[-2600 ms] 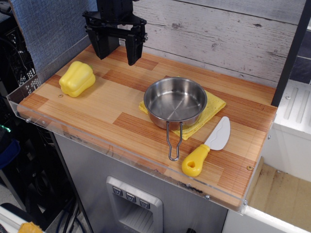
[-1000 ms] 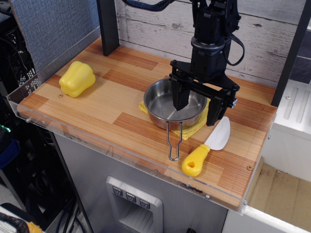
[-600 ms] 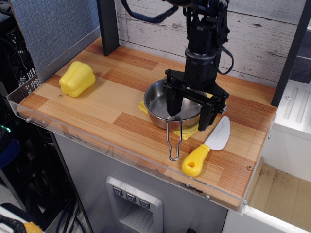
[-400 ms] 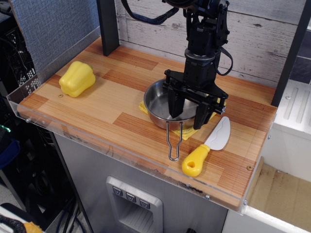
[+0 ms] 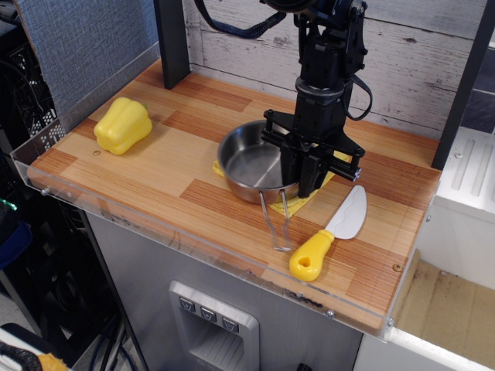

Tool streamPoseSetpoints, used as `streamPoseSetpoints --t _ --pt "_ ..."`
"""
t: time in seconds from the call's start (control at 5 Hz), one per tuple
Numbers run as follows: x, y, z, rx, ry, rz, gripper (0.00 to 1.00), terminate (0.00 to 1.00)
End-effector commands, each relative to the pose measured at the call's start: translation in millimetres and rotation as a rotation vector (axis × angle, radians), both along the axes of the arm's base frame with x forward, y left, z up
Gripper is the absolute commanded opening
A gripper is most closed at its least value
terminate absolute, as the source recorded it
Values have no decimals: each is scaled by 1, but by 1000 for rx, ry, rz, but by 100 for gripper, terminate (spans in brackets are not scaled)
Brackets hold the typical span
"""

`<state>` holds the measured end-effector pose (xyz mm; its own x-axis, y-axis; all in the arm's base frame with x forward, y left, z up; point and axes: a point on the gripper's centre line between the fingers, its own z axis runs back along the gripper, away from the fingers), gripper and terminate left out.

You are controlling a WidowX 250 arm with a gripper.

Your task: Move pot to left of towel

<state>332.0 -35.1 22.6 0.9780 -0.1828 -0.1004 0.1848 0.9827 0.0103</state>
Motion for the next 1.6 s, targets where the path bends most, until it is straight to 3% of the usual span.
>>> streamPoseSetpoints --t 0.0,0.2,0.4,0.6,1.0,1.4 --pt "-3 -6 24 -3 -55 -57 0 0" --pt "-7 -4 38 -13 -65 -76 0 0" --pt "-13 22 77 0 -142 -10 0 0" --pt "-11 68 102 -11 -178 97 0 0" --pt "26 123 75 22 -62 205 0 0" --pt "45 109 66 22 -79 135 0 0"
